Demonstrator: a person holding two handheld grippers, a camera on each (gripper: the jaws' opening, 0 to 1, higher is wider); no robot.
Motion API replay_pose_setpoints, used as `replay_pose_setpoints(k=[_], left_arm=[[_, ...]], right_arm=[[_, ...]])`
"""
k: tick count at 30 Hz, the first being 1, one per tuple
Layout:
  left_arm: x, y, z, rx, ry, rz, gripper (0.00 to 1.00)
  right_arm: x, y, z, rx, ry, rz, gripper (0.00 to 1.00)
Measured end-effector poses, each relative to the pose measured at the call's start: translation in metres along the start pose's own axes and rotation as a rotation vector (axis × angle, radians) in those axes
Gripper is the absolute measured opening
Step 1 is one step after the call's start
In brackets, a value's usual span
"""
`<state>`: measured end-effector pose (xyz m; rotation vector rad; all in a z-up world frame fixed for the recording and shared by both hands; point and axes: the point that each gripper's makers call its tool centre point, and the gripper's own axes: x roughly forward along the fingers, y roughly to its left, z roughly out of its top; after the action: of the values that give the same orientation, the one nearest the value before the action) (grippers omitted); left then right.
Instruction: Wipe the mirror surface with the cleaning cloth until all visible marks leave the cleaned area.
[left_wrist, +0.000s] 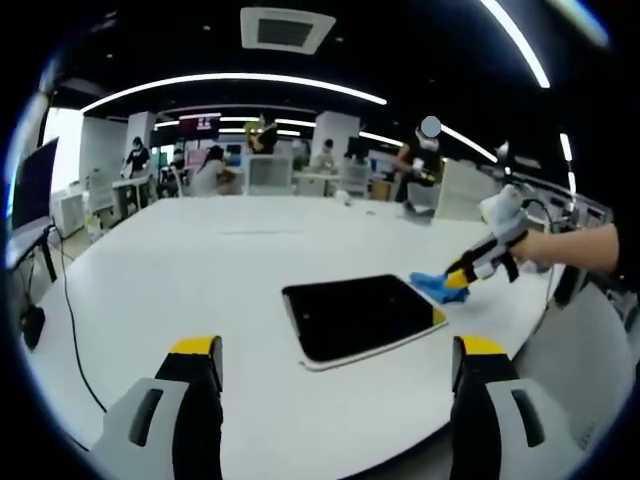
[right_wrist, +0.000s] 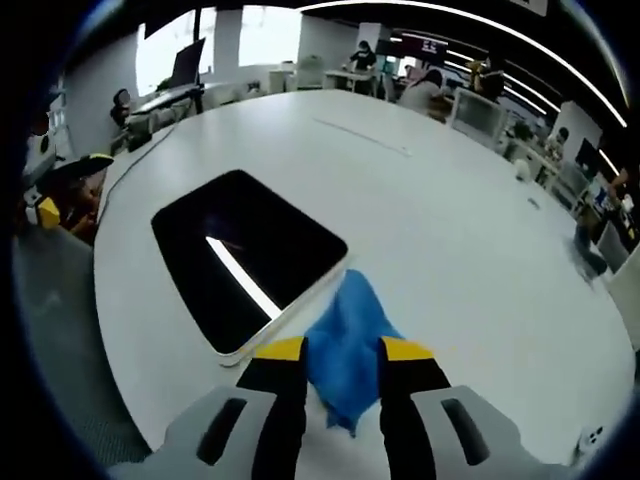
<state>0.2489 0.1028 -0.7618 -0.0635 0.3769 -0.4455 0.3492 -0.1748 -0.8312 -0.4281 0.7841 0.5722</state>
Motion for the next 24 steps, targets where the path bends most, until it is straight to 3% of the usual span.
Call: replay_pose_setpoints(k=[3, 11, 17, 18, 19, 24], left_arm=[[-0.001, 0.0, 0.001, -0.005, -0.011, 0.0, 0.96], [0.0, 0.0, 0.001, -0.023, -0.008, -0.005, 0.94], [0.0, -0.003, 0.001, -0.024, -0.009, -0.018, 0.93], [0.0, -0.003, 0.001, -0.024, -0.009, -0.018, 0.93], [0.0, -0.003, 0.001, -0.024, -0.011, -0.017, 0.93], [0.0, -0.003, 0.0, -0.023, -0.005, -0.018, 0.92]], right_arm=[[0.007, -0.002, -0.003, -0.014, 0.013, -0.008, 0.15], [0.022, -0.009, -0.01, 0.027, 0.048, 0.002, 0.17], [0.021, -0.007, -0.011, 0.131, 0.02, 0.039, 0.14], [0.021, -0.006, -0.012, 0.151, 0.017, 0.032, 0.09], [0.021, -0.004, -0.013, 0.142, 0.009, 0.04, 0.04], [0.022, -0.005, -0.011, 0.167, -0.003, 0.025, 0.04]])
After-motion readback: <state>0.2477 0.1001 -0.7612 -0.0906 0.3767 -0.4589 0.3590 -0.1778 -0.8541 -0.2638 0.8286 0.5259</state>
